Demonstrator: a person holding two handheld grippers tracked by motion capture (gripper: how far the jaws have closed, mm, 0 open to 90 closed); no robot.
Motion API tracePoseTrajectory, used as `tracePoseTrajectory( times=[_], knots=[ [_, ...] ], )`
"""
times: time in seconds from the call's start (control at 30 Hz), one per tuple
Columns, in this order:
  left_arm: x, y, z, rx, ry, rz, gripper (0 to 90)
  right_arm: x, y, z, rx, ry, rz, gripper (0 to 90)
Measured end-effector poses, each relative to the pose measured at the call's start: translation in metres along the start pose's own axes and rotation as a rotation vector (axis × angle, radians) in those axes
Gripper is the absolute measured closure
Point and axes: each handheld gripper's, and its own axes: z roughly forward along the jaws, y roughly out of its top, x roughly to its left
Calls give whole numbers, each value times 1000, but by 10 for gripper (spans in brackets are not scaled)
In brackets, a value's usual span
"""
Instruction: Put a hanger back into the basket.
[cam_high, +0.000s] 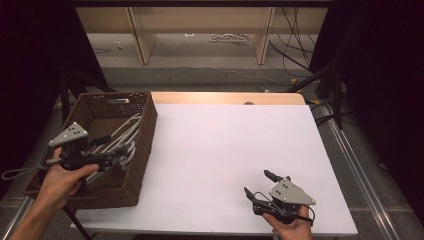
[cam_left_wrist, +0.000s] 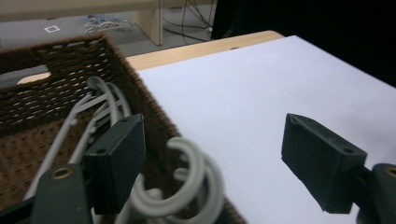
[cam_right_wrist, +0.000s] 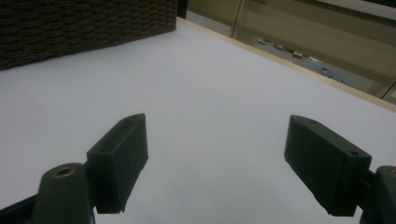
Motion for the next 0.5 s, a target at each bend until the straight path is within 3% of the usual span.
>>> tracePoseTrajectory(
  times=[0.17, 0.27, 0.5],
  knots=[
    [-18, 0, 4, -47, -53, 5, 180, 1, 0, 0, -6, -6, 1, 225],
    [-31, 0, 8, -74, -80, 28, 168, 1, 0, 0, -7, -6, -3, 225],
    [-56, -2, 18, -96, -126, 44, 162, 1, 0, -1, 3, 4, 2, 225]
  ],
)
